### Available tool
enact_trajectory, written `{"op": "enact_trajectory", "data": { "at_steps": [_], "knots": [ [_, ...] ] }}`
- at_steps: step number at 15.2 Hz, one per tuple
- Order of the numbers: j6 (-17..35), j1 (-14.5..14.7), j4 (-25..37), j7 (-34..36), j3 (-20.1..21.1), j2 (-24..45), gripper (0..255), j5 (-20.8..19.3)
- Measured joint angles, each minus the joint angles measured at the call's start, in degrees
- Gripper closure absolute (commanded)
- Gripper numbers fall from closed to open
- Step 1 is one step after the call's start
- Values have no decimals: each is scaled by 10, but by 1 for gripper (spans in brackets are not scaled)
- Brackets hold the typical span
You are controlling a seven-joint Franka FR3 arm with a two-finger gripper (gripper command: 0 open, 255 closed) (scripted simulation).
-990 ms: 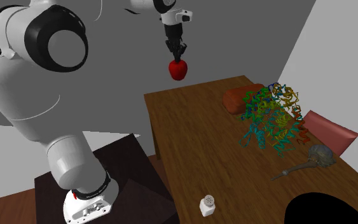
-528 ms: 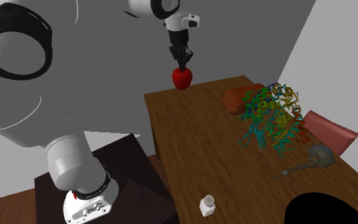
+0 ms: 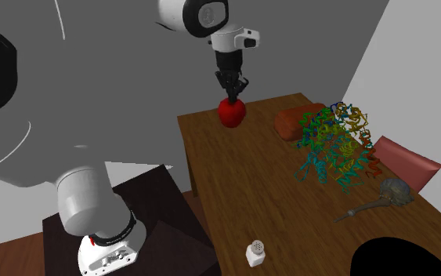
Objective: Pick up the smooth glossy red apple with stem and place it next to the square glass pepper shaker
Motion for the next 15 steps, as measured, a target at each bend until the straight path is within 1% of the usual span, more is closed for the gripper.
{"op": "enact_trajectory", "data": {
  "at_steps": [7,15],
  "knots": [
    [5,-33,-57,-96,-69,-57,255,-13],
    [3,-74,-67,-209,-153,-75,255,-39]
  ]
}}
